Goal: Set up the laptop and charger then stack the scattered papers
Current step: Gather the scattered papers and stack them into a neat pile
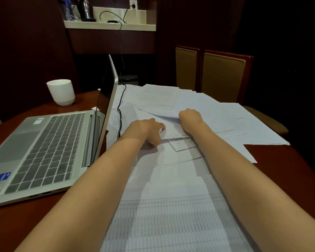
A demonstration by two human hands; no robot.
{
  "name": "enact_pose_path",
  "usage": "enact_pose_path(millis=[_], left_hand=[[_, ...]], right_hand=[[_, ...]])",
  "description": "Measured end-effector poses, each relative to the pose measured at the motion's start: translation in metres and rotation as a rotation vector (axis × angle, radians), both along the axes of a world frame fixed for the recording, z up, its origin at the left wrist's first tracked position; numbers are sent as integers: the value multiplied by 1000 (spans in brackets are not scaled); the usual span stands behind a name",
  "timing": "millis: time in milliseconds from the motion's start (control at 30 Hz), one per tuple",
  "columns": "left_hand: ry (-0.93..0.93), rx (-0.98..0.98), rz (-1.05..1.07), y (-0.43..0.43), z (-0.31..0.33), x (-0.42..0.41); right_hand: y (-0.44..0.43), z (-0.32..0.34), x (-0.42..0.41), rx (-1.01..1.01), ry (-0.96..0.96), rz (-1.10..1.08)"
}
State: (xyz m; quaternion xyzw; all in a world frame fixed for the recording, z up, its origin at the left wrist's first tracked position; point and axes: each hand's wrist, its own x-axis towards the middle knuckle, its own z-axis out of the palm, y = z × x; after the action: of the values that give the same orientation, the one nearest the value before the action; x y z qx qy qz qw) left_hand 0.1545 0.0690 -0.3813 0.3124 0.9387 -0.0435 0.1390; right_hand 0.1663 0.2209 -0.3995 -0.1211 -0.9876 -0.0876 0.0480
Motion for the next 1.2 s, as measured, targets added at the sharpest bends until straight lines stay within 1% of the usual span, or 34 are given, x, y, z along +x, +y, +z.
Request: enact_pose_path(millis=[100,300,400,467,533,633,733,833,900,1000,1033,1067,1133,1167,1200], left_hand=[[60,7,-41,-2,-2,0],[157,125,-72,-17,-11,-1],[299,218,-103,-19,-20,6],[409,218,-111,-21,-25,13],[468,239,-137,-24,-32,17],[511,265,-177,-29,-37,21],[527,295,-230,-33,-33,26],[465,381,-281,-35,-25,39],[380,531,-233,-36,-22,49],[275,863,-1,-38,-18,54],[265,901,40,-41,-16,53],[266,875,50,-43,-16,51],[292,721,20,-47,-17,47],[283,694,17,-47,-18,46],[244,732,41,-47,-18,46]], right_hand=[[4,-7,0,18,35,6],[14,7,18,-109,5,3],[15,11,33,-141,16,11],[12,14,44,-121,1,34],[7,16,54,-85,-14,58],[2,19,68,-57,5,85],[-2,23,80,-75,20,107],[-9,25,88,-129,44,158],[-18,24,92,-237,78,199],[-28,19,92,-455,102,226],[-30,18,93,-509,101,225],[-31,17,94,-567,104,228],[-32,20,99,-722,99,242],[-33,23,103,-798,92,248],[-34,26,107,-861,86,246]])
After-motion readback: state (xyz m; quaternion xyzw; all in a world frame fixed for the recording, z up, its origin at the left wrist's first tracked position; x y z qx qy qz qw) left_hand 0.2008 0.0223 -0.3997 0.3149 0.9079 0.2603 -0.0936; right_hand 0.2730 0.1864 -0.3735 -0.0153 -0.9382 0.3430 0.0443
